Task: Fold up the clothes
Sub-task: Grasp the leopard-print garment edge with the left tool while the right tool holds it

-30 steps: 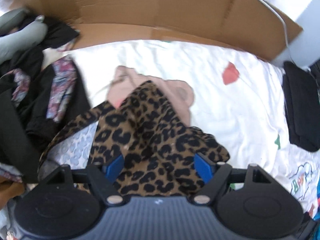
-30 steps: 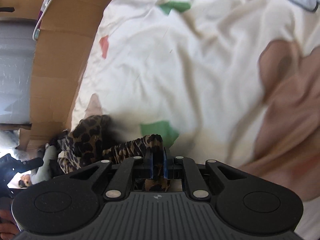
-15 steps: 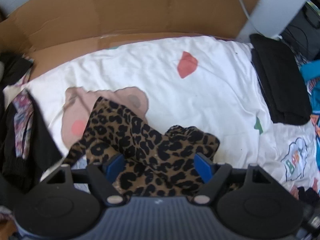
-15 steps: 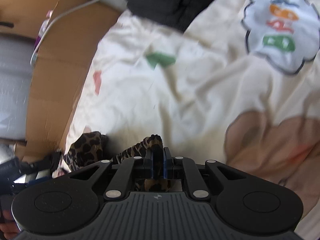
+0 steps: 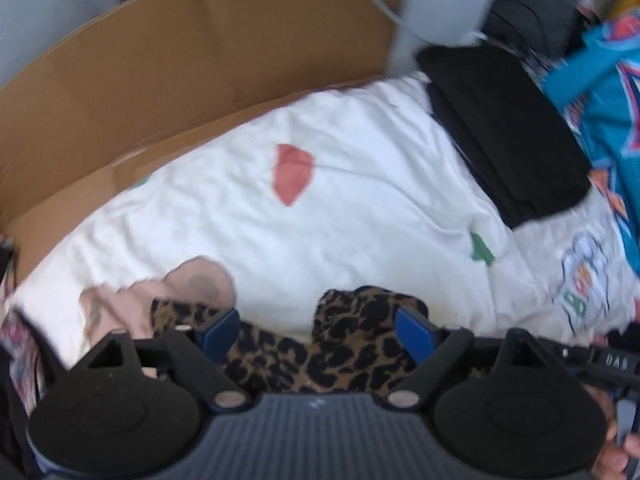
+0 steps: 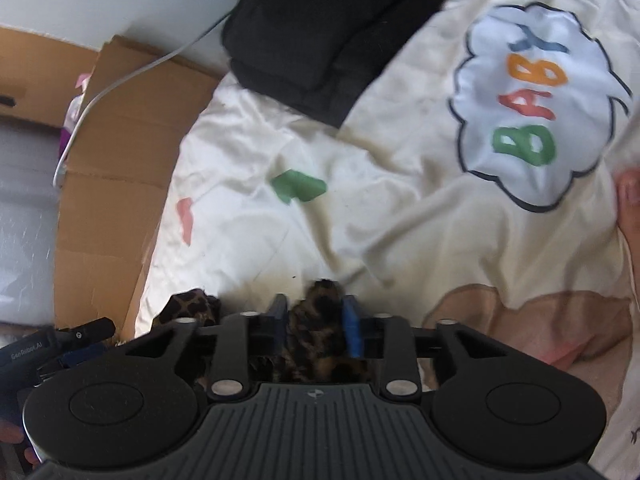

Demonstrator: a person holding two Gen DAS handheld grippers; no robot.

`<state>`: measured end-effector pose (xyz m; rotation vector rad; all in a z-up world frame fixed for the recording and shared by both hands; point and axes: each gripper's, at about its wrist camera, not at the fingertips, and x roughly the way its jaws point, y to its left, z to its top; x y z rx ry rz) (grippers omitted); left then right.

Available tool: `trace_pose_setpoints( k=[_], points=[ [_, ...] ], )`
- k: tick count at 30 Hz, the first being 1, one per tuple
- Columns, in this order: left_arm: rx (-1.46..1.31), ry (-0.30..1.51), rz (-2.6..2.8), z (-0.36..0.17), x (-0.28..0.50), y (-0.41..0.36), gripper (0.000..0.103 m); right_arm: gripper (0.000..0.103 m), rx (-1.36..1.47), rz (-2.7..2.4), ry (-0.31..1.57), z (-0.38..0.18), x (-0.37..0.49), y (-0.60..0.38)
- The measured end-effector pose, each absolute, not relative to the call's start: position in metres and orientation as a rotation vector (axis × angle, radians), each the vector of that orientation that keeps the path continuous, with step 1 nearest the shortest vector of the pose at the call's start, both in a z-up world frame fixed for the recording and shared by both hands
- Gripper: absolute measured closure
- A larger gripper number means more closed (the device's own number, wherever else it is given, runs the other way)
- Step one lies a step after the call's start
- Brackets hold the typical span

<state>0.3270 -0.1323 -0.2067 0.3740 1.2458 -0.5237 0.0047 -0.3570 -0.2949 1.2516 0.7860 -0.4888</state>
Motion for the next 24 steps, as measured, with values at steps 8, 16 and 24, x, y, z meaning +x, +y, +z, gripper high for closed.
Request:
trace_pose_setpoints(
  k=[8, 16, 24],
  points=[
    [0.509, 1.302, -0.72, -0.221, 0.32, -0.163, 0.012, 0.049, 1.343, -0.538, 0.901, -0.322, -0.002, -0.333],
    [0.648, 1.337, -0.771, -0.248, 0.308, -0.165, 0.028, 0.052, 1.428, -0.47, 0.906, -0.335, 0.001, -0.315],
    [0.646, 1.365, -0.687, -0.255, 0.317, -0.137, 0.089, 0.094, 1.401, -0.452, 0.897, -0.333, 0.001, -0.314]
  ],
)
